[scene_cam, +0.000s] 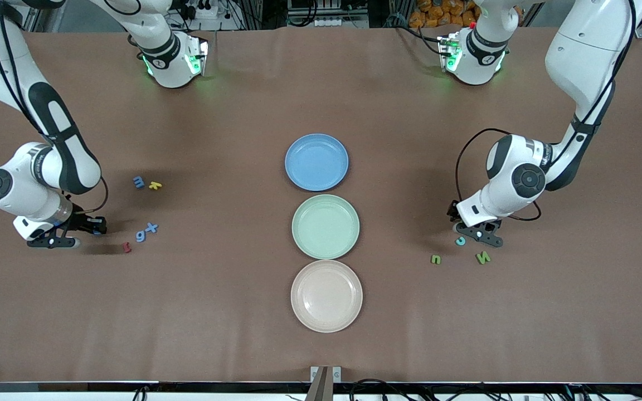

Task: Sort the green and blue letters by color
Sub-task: 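Grasp blue c with the right gripper while the left gripper grasps green P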

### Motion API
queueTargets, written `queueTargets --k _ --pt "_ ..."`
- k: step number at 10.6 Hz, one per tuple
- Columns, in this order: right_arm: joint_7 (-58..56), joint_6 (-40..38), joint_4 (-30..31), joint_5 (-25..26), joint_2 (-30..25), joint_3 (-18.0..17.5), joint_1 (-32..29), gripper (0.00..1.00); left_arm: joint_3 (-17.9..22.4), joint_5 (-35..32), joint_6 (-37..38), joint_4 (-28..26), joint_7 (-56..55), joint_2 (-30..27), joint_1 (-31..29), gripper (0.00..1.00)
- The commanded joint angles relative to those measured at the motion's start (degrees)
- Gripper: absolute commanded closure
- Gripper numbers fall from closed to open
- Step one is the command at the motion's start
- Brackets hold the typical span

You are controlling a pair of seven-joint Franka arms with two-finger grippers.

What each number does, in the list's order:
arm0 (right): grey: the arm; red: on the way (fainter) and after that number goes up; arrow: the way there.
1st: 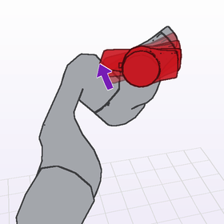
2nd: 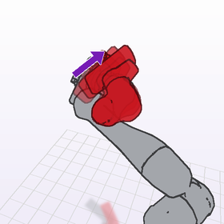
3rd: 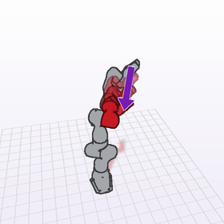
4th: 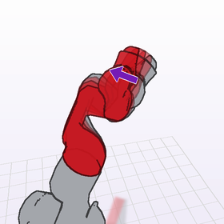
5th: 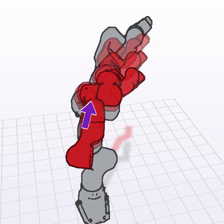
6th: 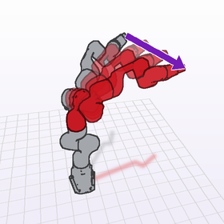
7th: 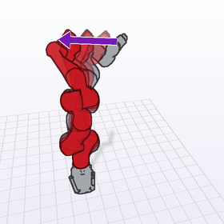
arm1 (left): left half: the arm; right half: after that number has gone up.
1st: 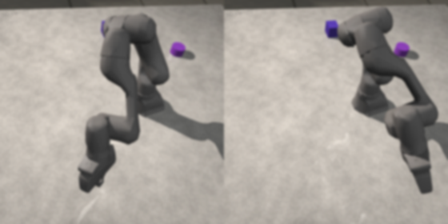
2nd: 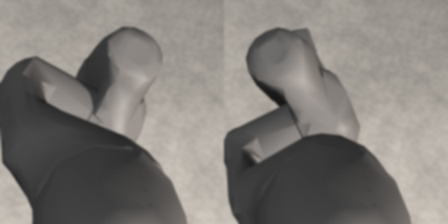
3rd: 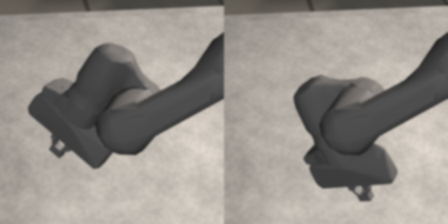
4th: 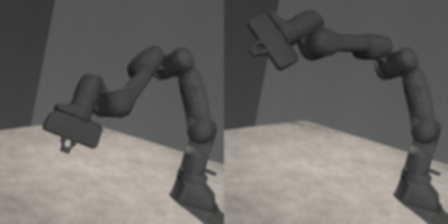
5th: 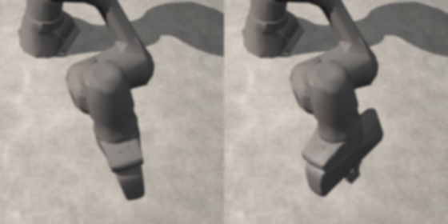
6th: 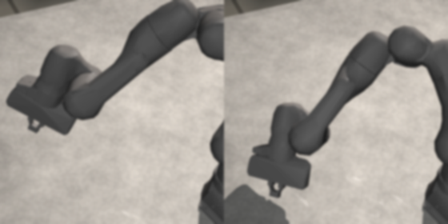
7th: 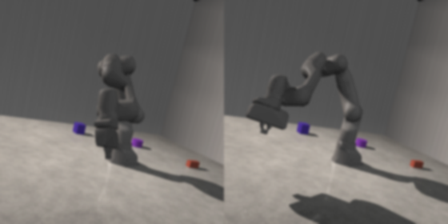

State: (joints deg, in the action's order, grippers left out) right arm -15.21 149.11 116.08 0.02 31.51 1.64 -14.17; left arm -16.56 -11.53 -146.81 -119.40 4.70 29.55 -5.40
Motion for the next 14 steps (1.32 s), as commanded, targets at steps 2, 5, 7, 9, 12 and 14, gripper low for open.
queueTargets --k 2,5,7,9,12,14 --pt "1.5 -0.9 -0.2 -0.8 -2.5 -0.7 1.8 0.87 0.1 -2.6 -0.6 0.7 0.4 1.1 -0.3 0.50" --pt "15.1 -10.6 -3.0 -0.8 -5.5 -0.8 7.6 0.87 0.1 -2.6 -0.7 0.8 -0.4 1.2 -0.3 1.00" --pt "24.0 -11.1 -3.1 -1.3 -6.3 -2.5 11.0 0.87 -0.1 -2.4 -0.1 1.5 -1.8 0.1 -0.1 1.00" --pt "28.9 -12.3 -3.1 -6.3 -8.3 -3.6 14.9 0.87 -2.0 -1.7 3.3 1.8 -6.3 -1.9 0.5 1.00" --pt "38.9 -18.3 -3.1 -10.7 -11.7 -3.4 24.5 0.87 -10.8 -1.7 8.1 4.5 -23.1 -2.0 0.9 1.00" --pt "44.6 -18.9 -3.1 -10.7 -12.4 -3.5 32.2 0.87 -14.3 -1.7 8.6 5.7 -32.2 -1.6 2.8 1.00"
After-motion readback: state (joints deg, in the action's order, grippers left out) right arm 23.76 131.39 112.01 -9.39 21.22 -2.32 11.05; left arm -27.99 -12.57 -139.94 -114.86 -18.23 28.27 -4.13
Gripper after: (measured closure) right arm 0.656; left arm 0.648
